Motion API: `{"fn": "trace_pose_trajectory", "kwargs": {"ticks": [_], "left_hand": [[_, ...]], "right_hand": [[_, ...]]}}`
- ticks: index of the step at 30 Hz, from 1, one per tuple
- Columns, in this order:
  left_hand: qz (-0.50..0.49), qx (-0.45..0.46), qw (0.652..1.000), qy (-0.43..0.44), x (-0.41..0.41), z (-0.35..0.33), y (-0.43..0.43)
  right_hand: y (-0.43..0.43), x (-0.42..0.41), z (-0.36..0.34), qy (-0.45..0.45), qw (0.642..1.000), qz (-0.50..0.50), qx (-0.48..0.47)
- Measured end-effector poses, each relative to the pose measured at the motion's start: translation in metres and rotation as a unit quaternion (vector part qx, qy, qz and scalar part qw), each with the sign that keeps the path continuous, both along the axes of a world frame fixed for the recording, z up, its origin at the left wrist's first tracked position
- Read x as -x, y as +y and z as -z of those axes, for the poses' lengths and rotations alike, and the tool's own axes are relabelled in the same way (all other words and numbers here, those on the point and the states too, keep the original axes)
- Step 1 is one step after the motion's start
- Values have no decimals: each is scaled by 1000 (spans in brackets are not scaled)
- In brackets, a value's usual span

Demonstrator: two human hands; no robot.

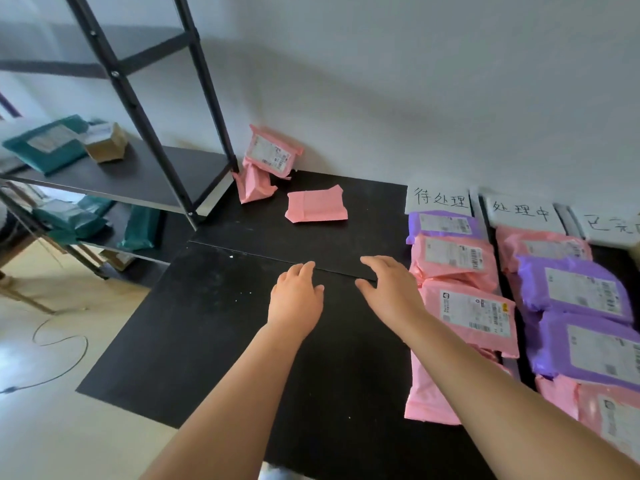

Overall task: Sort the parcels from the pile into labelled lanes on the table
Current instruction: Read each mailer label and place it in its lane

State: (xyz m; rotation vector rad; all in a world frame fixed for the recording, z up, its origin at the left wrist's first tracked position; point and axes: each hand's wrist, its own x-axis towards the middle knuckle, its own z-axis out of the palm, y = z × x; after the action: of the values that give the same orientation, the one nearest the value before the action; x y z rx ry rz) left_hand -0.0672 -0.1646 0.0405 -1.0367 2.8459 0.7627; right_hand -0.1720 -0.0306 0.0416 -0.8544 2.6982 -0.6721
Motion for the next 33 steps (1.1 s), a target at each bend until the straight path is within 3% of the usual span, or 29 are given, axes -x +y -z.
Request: {"fn": "trace_pose_trajectory", "kwargs": {"ticks": [18, 33], "left_hand": [[128, 1, 990, -49, 110, 22, -195], [153, 16, 981, -117, 223, 79, -252]], "right_hand": [[-174, 79, 22, 2, 992, 116, -53], [-233, 202, 77, 15, 983, 95, -154]]}}
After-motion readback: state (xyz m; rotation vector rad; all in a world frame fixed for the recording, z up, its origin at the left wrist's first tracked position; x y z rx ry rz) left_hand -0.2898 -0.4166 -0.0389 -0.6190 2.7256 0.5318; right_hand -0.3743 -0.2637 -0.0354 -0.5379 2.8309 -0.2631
